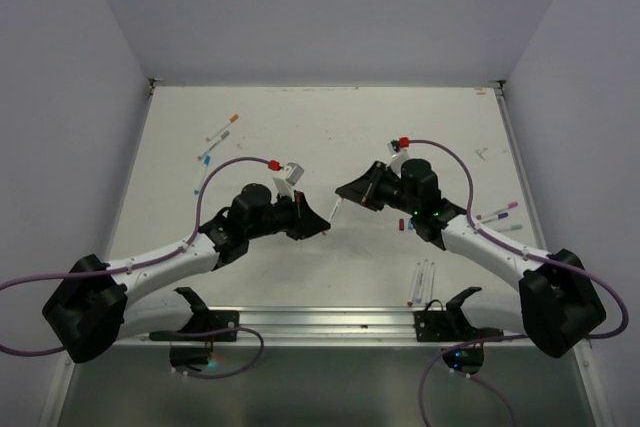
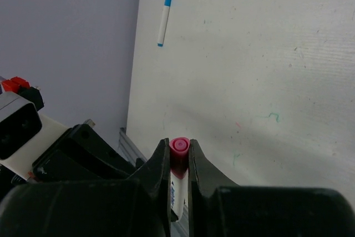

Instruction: Open the pen caps

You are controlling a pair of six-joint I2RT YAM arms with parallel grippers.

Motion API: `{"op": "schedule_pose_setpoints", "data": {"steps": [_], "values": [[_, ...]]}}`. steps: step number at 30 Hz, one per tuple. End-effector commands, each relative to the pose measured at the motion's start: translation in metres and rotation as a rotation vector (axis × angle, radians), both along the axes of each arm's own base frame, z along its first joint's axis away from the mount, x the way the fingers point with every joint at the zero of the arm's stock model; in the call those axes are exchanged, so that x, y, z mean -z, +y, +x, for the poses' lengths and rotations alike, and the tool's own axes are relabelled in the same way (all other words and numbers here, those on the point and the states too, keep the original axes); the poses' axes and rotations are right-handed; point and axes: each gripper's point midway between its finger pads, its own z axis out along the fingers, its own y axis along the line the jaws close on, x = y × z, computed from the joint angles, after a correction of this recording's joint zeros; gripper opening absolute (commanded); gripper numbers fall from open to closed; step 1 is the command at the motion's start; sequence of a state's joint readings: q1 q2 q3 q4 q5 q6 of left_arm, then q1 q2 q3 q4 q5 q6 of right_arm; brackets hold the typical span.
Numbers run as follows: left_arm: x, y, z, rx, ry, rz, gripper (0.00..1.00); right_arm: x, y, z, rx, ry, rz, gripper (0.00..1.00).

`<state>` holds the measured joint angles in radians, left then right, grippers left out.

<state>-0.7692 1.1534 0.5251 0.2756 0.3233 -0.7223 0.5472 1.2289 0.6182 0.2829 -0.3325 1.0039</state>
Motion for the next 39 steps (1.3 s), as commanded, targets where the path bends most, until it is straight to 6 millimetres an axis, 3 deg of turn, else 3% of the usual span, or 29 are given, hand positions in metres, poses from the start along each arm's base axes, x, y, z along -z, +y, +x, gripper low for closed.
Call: {"op": "schedule_pose_setpoints", "data": {"steps": [1, 2, 3, 5, 7, 10, 11, 13, 14, 15, 19, 20, 22, 31, 39], "values": [[-0.019, -0.007, -0.006, 0.044, -0.047, -0.067, 0.17, -0.017, 0.005, 0.004, 0.004, -0.065, 0.026, 0.0], [-0.018, -0.007, -0.005, 0.042, -0.046, -0.063, 0.24, -0.018, 0.005, 0.004, 0.002, -0.068, 0.028, 0.0], [-0.016, -0.006, -0.005, 0.039, -0.044, -0.058, 0.4, -0.019, 0.006, 0.002, -0.007, -0.069, 0.03, 0.0], [-0.014, -0.007, -0.004, 0.038, -0.043, -0.055, 0.51, -0.019, 0.008, 0.0, -0.018, -0.067, 0.035, 0.0], [-0.012, -0.009, -0.004, 0.048, -0.039, -0.055, 0.58, -0.02, 0.01, -0.003, -0.027, -0.066, 0.045, 0.0], [-0.01, -0.014, -0.003, 0.064, -0.029, -0.063, 0.58, -0.02, 0.013, -0.006, -0.037, -0.065, 0.05, 0.0], [-0.012, -0.015, -0.003, 0.067, -0.032, -0.073, 0.57, -0.02, 0.013, -0.007, -0.04, -0.065, 0.05, 0.0], [-0.012, -0.017, -0.003, 0.075, -0.031, -0.08, 0.43, -0.023, 0.015, -0.007, -0.043, -0.067, 0.059, 0.0], [-0.011, -0.018, -0.003, 0.077, -0.027, -0.082, 0.27, -0.023, 0.015, -0.007, -0.043, -0.069, 0.06, 0.0], [-0.01, -0.019, -0.004, 0.084, -0.019, -0.085, 0.0, -0.024, 0.015, -0.006, -0.039, -0.074, 0.061, 0.0], [-0.013, -0.023, -0.018, 0.15, 0.001, -0.147, 0.0, -0.028, 0.012, -0.001, -0.012, -0.115, 0.052, 0.0], [-0.022, -0.025, -0.021, 0.167, -0.012, -0.19, 0.0, -0.032, 0.011, 0.0, -0.006, -0.133, 0.052, 0.0], [-0.025, -0.024, -0.037, 0.227, -0.005, -0.238, 0.0, -0.039, 0.01, 0.004, 0.006, -0.166, 0.059, 0.0], [-0.079, -0.008, -0.083, 0.38, -0.053, -0.524, 0.0, -0.065, 0.011, 0.01, -0.012, -0.254, 0.084, 0.0], [-0.061, 0.002, -0.098, 0.389, 0.025, -0.55, 0.0, -0.078, 0.001, 0.023, 0.027, -0.268, 0.133, 0.0]]}}
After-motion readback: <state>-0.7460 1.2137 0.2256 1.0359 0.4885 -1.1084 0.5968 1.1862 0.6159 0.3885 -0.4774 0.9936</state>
